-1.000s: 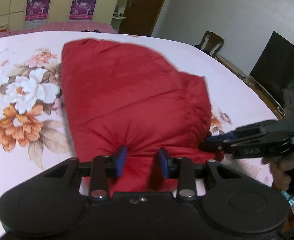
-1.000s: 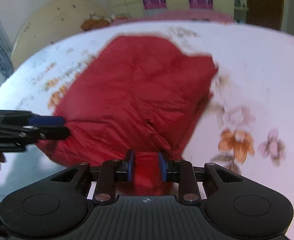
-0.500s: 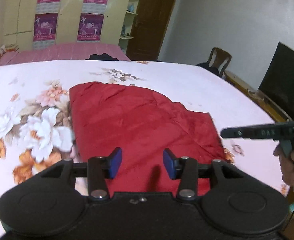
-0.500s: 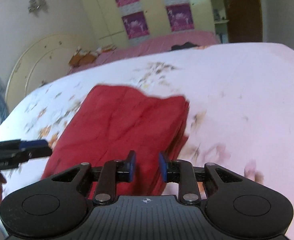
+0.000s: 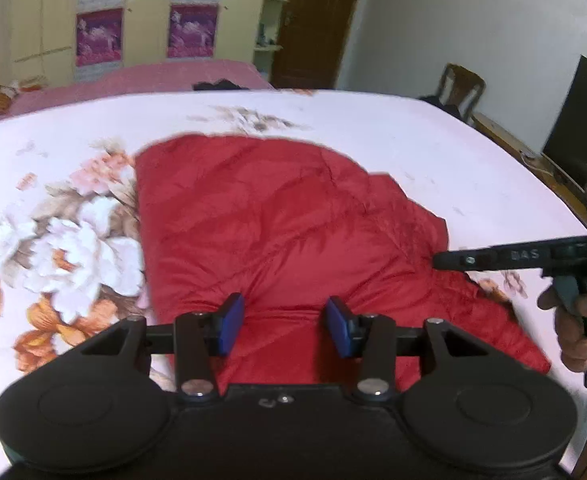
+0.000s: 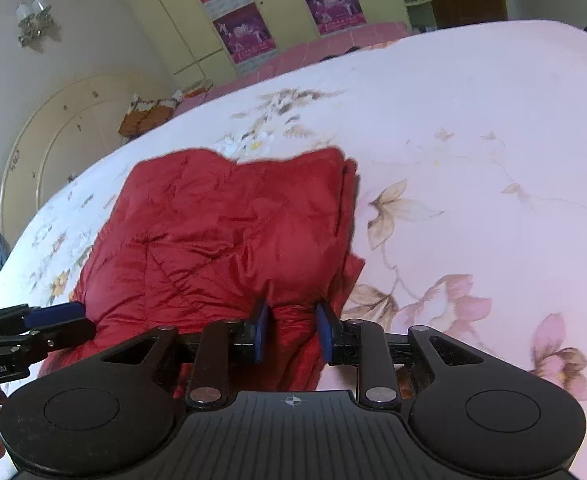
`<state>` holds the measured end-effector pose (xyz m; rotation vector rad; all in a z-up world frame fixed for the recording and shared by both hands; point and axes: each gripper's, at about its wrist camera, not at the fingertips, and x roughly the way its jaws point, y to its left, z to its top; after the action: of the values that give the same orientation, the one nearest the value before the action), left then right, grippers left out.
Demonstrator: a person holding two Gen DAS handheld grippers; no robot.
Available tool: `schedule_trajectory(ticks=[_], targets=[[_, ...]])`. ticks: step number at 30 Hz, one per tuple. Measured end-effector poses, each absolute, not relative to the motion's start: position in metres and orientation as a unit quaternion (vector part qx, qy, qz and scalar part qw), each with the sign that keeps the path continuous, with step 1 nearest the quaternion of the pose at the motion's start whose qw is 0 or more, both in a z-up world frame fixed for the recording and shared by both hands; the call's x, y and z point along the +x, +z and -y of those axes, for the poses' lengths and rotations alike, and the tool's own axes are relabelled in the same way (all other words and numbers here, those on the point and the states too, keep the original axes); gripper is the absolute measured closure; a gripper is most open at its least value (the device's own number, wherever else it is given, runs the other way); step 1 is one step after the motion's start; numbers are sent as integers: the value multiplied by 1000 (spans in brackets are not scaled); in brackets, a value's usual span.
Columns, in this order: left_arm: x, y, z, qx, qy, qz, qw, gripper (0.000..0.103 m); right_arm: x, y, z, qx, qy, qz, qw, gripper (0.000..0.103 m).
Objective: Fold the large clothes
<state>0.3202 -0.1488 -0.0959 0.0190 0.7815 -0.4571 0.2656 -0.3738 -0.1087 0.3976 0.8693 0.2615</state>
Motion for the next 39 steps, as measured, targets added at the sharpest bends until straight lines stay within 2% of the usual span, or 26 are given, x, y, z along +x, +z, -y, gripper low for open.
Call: schedule_trajectory(ticks=[1, 2, 4, 5, 6, 7, 8, 25, 30, 35, 39], targets=[[317, -92, 145, 5, -211, -370, 905, 29, 264, -105, 378, 202, 127, -415, 878, 77], [315, -90, 142, 0, -203, -364, 909, 12, 262, -104, 382, 215, 130, -413, 875, 77], [317, -90, 134, -16, -199, -368, 908, 13, 263, -107, 389, 236, 133, -420, 866, 77], [321, -93, 131, -20, -195, -376, 906, 13, 266, -110, 393, 250, 132, -425, 860, 72], [325, -96, 129, -22, -185, -385, 904, 14, 267, -113, 397, 265, 128, -426, 855, 63], [327, -97, 128, -25, -182, -389, 903, 14, 268, -112, 398, 273, 126, -421, 856, 48], [330, -97, 126, -29, -181, -392, 902, 14, 268, -111, 399, 278, 128, -417, 856, 41], [335, -103, 122, -53, -160, -409, 897, 14, 287, -140, 402, 354, 153, -444, 809, 41], [344, -115, 105, -135, -174, -432, 875, 21, 285, -142, 405, 378, 155, -441, 799, 41], [352, -130, 91, -204, -182, -444, 853, 23, 288, -145, 401, 379, 152, -440, 800, 41], [356, -134, 90, -219, -187, -451, 845, 24, 291, -144, 398, 375, 152, -439, 802, 41]])
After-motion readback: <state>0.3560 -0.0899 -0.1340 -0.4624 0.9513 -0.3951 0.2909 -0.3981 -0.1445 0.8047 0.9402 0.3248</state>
